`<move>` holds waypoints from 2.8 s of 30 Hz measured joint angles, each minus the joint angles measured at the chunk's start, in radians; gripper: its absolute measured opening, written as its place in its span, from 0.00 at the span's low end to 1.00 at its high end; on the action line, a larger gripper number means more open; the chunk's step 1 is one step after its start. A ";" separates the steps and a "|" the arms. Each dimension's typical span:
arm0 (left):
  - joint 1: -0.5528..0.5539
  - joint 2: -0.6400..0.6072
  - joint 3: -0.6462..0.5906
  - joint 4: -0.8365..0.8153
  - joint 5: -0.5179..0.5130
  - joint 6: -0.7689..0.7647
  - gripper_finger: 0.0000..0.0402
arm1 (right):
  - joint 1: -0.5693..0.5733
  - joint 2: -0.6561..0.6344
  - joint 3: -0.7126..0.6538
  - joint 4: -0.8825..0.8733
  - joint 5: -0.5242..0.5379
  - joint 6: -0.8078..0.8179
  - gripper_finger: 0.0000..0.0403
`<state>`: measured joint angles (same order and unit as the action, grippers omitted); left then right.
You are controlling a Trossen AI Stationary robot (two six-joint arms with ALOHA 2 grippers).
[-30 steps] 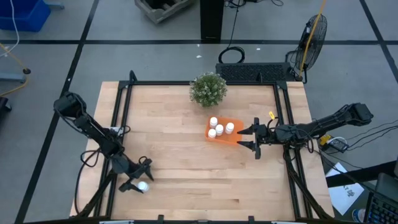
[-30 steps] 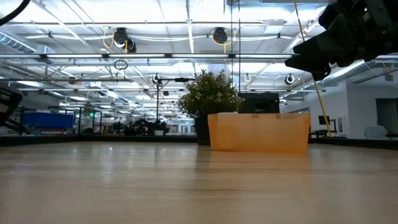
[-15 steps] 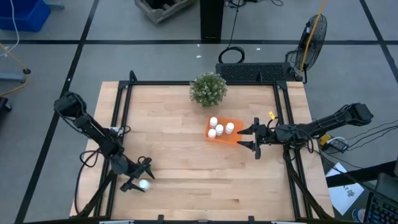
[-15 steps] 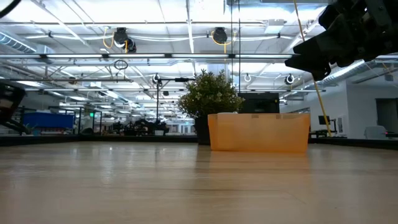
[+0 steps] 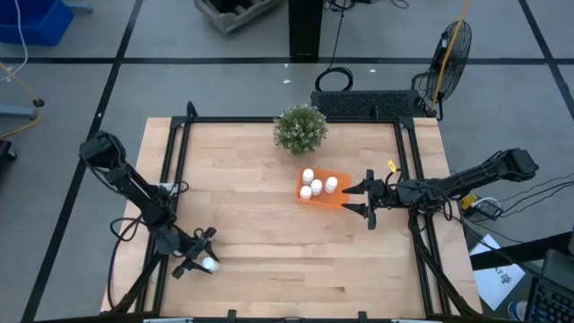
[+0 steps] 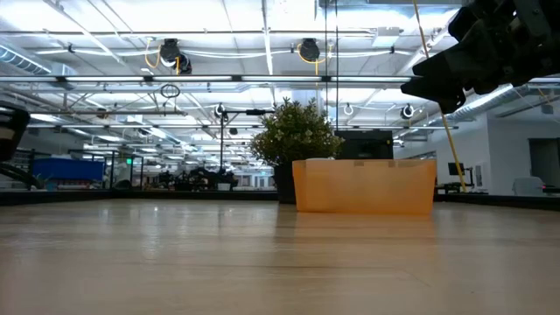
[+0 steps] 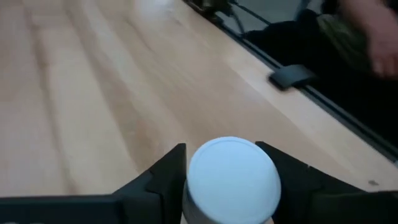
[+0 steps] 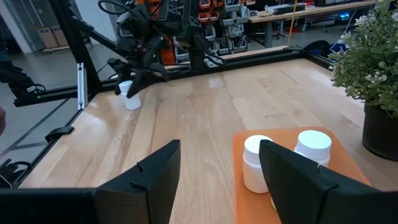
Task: Pick and place pill bottles into a basket
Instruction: Put the white pill bottle into the orange bin
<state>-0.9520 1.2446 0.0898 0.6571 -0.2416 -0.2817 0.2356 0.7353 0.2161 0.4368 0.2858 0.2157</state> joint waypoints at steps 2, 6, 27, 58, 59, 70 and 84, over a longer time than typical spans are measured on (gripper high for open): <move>0.000 0.000 0.000 -0.004 -0.028 0.000 0.43 | 0.000 0.000 0.000 0.000 0.000 0.000 0.52; 0.006 0.000 0.000 -0.004 -0.033 -0.017 0.43 | 0.000 0.000 0.000 0.000 0.000 0.000 0.52; 0.435 0.012 0.103 0.196 -0.039 0.018 0.46 | 0.000 0.000 0.000 0.000 0.000 0.000 0.52; 0.990 0.819 1.112 0.103 0.392 0.195 0.28 | 0.000 0.000 0.000 0.000 0.000 0.000 0.52; 0.994 0.824 1.124 0.093 0.407 0.190 0.25 | 0.000 0.000 0.000 0.000 0.000 0.000 0.52; 0.945 0.699 1.115 -0.305 0.659 0.261 0.09 | 0.000 0.000 0.000 0.000 0.000 0.000 0.52; 0.873 0.213 0.529 -0.312 0.524 0.137 0.13 | 0.000 0.000 0.000 0.001 0.000 0.000 0.52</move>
<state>-0.0785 1.4576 0.6190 0.3449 0.2829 -0.1446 0.2356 0.7357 0.2157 0.4374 0.2859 0.2161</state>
